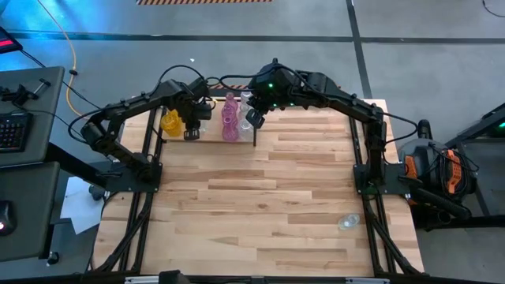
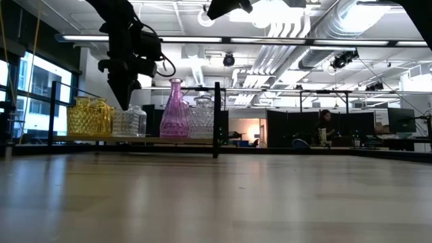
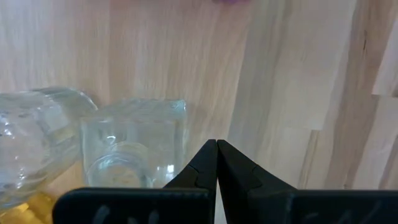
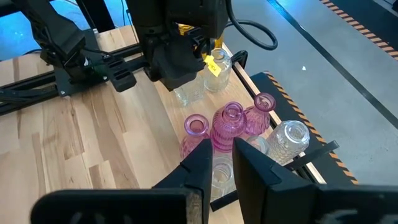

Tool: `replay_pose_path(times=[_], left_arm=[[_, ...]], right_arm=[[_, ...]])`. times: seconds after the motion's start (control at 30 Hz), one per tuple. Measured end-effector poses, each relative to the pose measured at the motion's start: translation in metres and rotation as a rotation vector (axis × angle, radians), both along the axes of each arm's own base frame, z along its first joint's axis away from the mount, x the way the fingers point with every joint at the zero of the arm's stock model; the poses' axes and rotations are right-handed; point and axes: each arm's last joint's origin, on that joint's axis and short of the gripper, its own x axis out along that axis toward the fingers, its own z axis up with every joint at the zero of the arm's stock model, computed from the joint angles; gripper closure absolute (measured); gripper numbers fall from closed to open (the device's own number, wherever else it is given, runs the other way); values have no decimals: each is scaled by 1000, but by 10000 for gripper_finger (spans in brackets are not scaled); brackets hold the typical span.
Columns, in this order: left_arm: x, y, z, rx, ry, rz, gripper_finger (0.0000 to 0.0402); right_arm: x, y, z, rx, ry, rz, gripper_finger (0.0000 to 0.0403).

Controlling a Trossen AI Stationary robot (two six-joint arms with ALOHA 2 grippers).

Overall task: Sort vases onto shelf
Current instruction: Put the transparent vase on the shelf aligned with the left transparent vase

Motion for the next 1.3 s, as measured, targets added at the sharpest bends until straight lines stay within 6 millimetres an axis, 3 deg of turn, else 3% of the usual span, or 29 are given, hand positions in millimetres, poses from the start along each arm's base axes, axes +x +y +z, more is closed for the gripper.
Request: replay_pose_path(times=[1.3], left_arm=[[-11,15,-8,99,34,64,401]], right_arm=[[0,0,-1,2,7,1,359]])
